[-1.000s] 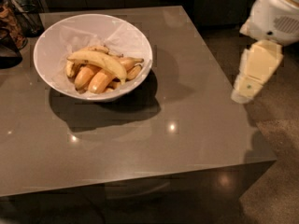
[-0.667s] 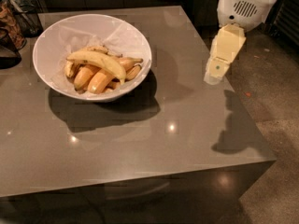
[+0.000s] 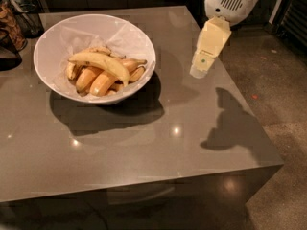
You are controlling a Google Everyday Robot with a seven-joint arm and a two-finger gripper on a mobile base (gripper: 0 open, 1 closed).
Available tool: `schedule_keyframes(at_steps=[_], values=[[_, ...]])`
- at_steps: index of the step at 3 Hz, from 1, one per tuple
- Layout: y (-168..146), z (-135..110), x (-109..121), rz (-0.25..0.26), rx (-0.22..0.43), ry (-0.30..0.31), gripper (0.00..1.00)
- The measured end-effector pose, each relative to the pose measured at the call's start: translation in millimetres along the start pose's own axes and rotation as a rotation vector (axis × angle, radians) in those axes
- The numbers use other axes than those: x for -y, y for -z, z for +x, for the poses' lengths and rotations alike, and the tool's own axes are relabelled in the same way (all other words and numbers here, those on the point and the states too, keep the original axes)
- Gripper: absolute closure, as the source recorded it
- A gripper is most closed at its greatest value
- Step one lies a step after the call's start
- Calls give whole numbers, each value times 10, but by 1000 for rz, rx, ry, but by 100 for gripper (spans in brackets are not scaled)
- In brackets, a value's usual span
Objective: Pick banana from white bowl
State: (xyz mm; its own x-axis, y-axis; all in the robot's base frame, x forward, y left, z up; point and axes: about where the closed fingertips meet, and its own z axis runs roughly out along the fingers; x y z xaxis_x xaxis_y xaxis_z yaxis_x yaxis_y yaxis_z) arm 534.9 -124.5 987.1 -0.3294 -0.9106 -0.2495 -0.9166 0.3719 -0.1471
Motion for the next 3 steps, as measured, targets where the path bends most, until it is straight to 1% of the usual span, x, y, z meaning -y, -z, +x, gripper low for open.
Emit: schedule_keyframes(at_steps=[1,2,3], values=[[-40,-485,-84,13,-1,65,0],[-48,-526,-45,27,18,65,0],[-67,-586,-9,30,41,68,0]])
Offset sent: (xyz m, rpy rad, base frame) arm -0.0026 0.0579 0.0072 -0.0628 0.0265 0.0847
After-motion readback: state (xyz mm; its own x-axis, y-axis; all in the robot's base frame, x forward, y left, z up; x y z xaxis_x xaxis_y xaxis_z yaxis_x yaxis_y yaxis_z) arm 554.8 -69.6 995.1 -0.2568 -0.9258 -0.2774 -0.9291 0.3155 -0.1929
